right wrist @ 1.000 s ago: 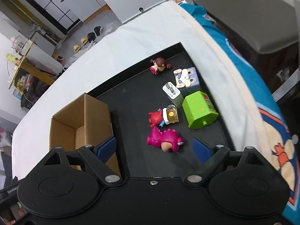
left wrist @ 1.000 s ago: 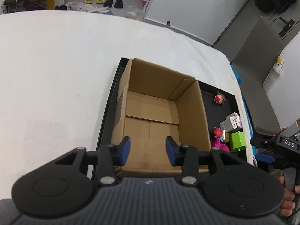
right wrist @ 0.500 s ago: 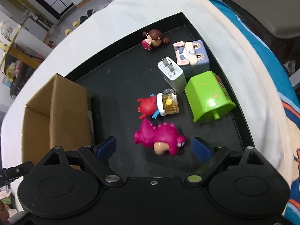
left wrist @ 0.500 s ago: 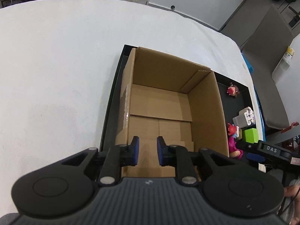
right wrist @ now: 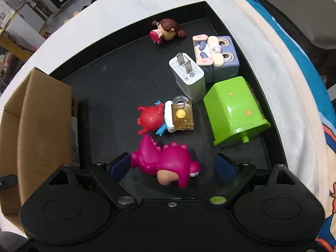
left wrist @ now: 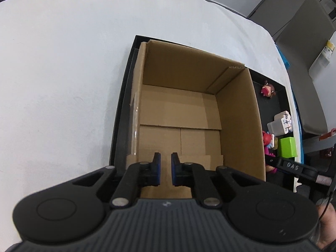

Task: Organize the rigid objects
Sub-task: 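Lower the right gripper onto the pink dinosaur figure and close it, then lift the pink dinosaur and carry it over the box with the right gripper, then open the right gripper to drop the dinosaur into the box, then move the right gripper back over the tray to the white charger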

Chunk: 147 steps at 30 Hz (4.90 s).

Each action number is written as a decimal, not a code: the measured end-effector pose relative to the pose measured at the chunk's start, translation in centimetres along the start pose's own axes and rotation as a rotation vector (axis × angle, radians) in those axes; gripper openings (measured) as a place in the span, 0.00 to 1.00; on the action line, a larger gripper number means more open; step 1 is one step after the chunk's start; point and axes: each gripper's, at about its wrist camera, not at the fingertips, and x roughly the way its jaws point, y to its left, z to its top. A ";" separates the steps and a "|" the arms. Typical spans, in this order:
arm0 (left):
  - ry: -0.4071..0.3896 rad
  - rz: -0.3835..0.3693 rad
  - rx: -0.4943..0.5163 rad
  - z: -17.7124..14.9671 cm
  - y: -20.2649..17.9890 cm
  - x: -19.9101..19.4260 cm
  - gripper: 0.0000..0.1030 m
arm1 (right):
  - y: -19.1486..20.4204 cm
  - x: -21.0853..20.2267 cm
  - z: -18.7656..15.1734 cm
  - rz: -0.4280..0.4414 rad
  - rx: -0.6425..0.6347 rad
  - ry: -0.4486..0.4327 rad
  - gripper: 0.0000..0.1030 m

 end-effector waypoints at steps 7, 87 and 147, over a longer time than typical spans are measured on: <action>0.014 -0.013 -0.017 0.0 0.2 0.3 0.01 | 1.1 -0.9 0.1 0.006 -0.012 0.022 0.67; -0.100 -0.084 -0.308 -2.4 5.4 -2.1 0.16 | 19.2 -4.6 1.1 0.255 -0.176 -0.129 0.68; 0.057 0.015 0.000 -1.4 3.3 0.3 0.19 | 1.2 -10.3 0.2 -0.027 0.129 -0.348 0.97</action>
